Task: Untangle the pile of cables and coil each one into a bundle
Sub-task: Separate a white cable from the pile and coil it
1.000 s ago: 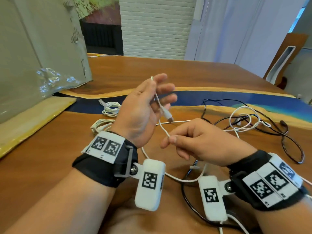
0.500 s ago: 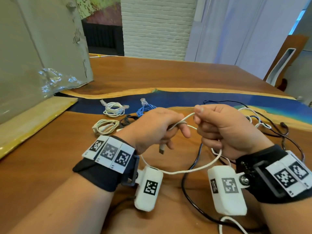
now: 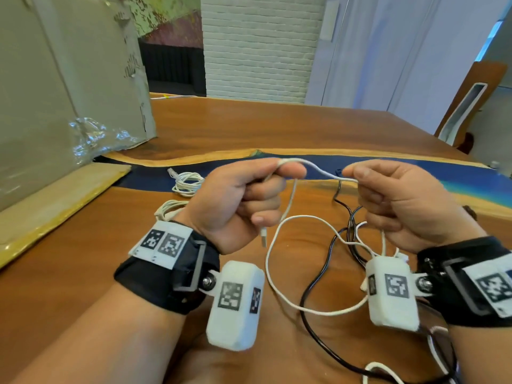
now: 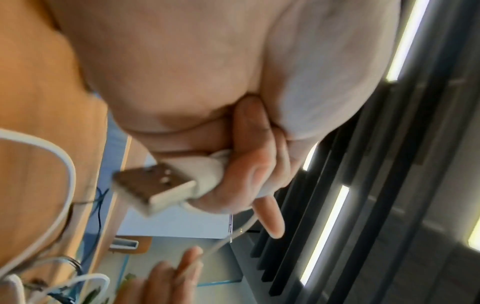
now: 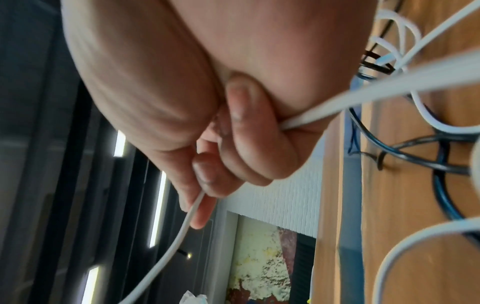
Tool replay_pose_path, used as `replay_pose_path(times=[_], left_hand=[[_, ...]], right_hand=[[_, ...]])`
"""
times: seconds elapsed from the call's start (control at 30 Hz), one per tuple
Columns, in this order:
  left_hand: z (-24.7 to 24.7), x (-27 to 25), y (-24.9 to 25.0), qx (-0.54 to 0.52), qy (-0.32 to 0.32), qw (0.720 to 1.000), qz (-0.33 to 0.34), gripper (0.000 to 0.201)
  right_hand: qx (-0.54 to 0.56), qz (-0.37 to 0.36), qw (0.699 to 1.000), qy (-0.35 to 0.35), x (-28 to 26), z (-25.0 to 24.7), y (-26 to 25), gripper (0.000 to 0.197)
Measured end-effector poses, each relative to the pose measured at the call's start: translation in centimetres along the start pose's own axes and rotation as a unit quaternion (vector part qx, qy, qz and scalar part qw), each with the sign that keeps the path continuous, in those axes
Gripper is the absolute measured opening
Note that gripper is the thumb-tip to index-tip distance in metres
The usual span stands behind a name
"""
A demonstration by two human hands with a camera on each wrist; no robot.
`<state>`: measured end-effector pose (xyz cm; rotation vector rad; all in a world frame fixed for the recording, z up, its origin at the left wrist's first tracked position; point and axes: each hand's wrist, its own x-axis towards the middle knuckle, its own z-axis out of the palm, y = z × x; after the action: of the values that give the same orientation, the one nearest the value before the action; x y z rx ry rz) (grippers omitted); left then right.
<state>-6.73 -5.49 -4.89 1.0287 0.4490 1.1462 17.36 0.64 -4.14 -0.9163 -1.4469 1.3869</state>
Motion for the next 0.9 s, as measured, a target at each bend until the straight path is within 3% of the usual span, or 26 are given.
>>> replay_pose_path(times=[0.1, 0.2, 0.27, 0.37, 0.47, 0.6, 0.73, 0.9], left_hand=[[0.0, 0.4, 0.0, -0.124, -0.002, 0.992, 0.039, 0.035], [0.1, 0.7, 0.0, -0.201, 0.048, 0.975, 0.084, 0.025], [0.2, 1.1, -0.5, -0.197, 0.107, 0.968, 0.112, 0.022], [0.5, 1.7, -1.6, -0.085, 0.172, 0.973, 0.127, 0.021], [0.5, 1.9, -2.5, 0.082, 0.19, 0.974, 0.096, 0.02], [0.4, 1.5, -2.7, 0.342, 0.169, 0.924, 0.021, 0.022], [0.9, 0.9, -2.3, 0.384, 0.113, 0.914, -0.061, 0.031], [1.1, 0.5, -1.8, 0.266, 0.056, 0.961, -0.061, 0.044]], right_hand=[[-0.126, -0.025, 0.991, -0.036, -0.1, 1.2, 0.5, 0.017], [-0.304, -0.044, 0.943, -0.13, -0.6, 2.8, 0.7, 0.021], [-0.374, -0.036, 0.905, -0.198, -1.0, 4.0, 0.9, 0.027], [-0.43, -0.026, 0.868, -0.249, -1.3, 5.1, 1.0, 0.043], [-0.385, -0.03, 0.886, -0.256, -1.6, 4.9, 1.0, 0.028], [-0.271, -0.047, 0.944, -0.179, -1.2, 3.1, 0.4, 0.03], [-0.122, -0.039, 0.984, -0.121, -0.6, 1.3, 0.2, 0.029], [-0.117, -0.036, 0.987, -0.1, 0.1, 1.2, 0.9, 0.026]])
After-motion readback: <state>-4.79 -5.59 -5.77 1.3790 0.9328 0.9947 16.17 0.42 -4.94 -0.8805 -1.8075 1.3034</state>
